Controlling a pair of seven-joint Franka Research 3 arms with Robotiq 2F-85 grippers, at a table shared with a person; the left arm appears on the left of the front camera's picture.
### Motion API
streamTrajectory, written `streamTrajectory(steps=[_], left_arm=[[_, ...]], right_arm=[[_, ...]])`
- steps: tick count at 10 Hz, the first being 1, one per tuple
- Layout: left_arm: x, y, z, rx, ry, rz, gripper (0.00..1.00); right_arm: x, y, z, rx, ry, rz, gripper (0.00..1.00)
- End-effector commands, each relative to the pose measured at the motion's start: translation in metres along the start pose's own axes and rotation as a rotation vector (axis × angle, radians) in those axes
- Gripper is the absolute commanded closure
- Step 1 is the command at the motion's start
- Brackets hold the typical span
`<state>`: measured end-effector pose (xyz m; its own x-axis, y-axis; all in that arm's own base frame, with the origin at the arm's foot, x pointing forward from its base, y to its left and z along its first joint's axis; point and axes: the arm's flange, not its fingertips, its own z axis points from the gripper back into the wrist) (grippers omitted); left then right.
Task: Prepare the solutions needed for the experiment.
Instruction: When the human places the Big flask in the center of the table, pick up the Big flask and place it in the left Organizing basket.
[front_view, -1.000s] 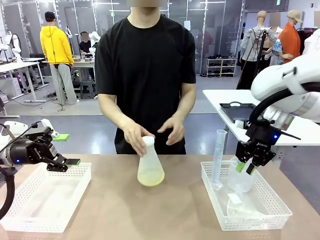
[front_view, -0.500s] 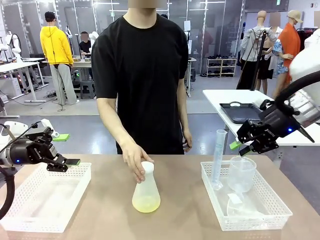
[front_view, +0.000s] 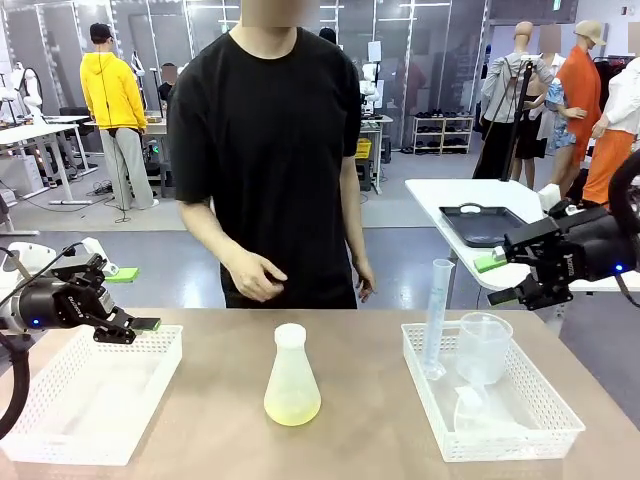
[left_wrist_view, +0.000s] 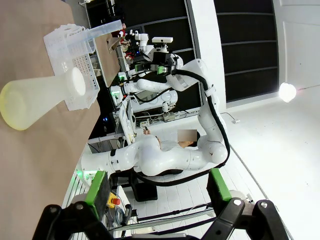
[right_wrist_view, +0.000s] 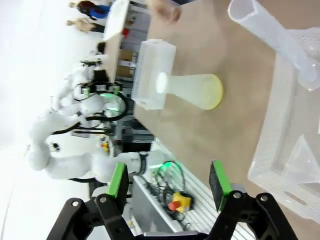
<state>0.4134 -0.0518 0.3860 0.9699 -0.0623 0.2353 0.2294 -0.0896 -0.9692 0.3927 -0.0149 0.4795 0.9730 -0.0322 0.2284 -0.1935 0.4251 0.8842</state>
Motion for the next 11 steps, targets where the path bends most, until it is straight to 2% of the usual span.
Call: streamTrajectory(steps=[1,4,11], left_arm=[[0.001,-0.003,-0.001,-0.015,-0.004,-0.006,0.0],[0.001,-0.003,-0.001,-0.015,-0.004,-0.006,0.0],[0.001,-0.003,-0.001,-0.015,-0.004,-0.006,0.0]], right_arm=[[0.002,-0.019,-0.002,0.13,-0.008,-0.039,0.18],[0.002,-0.034,-0.01,0.225,-0.016,-0.053,0.18],[0.002,-0.038,-0.015,0.22,-0.019,-0.078,0.18]])
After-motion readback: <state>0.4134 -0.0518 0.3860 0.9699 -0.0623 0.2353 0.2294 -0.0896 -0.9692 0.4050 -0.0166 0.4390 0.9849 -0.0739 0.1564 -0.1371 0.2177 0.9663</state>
